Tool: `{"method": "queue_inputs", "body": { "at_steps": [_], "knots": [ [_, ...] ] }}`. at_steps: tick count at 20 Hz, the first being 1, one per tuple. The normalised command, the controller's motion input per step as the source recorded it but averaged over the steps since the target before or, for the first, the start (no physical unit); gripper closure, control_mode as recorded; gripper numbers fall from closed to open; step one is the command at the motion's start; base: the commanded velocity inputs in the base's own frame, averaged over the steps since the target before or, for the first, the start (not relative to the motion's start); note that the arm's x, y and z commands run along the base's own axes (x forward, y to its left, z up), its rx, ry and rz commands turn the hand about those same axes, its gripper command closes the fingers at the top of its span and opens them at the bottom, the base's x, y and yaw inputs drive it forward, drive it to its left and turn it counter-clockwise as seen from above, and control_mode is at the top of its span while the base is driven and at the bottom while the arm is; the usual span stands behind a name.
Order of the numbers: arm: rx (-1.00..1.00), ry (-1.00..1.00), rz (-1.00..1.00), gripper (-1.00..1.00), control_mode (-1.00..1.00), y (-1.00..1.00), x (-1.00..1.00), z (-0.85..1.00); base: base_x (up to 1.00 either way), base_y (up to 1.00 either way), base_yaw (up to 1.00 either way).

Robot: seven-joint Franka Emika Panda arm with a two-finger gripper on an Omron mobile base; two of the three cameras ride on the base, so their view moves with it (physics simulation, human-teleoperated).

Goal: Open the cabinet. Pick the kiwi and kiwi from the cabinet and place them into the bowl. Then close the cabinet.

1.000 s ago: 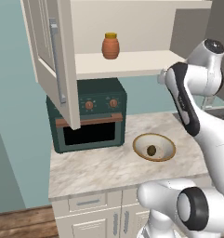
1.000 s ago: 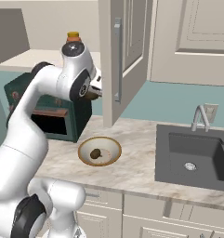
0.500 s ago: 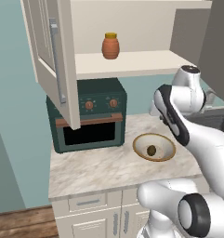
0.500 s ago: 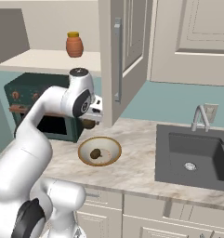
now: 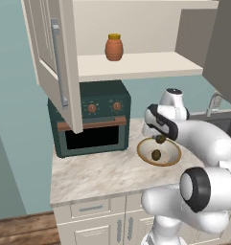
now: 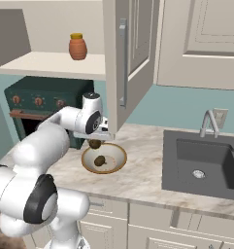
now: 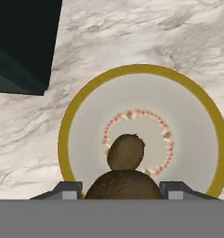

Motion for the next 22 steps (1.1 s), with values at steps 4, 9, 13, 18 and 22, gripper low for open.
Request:
{"method": "queue_inputs", "body": {
  "at_steps": [4,9,13,18,22],
  "knots": [
    [-0.07,0.06,0.14,1.00,-1.00,0.00,0.40,-0.83,0.00,0.00,0.00],
    [-0.07,0.01,0.11,1.00,-1.00,0.00,0.26,-0.42,0.00,0.00,0.00],
    [0.00,0.00,0.09,1.00,-1.00,-0.24,0.17,-0.09,0.00,0.00,0.00],
    [0.00,0.00,0.13,1.00,-1.00,-0.27,0.05,-0.03,0.00,0.00,0.00],
    [-0.03,0.00,0.01,1.00,-1.00,0.00,0.00,-0.09,0.00,0.00,0.00]
  ]
}}
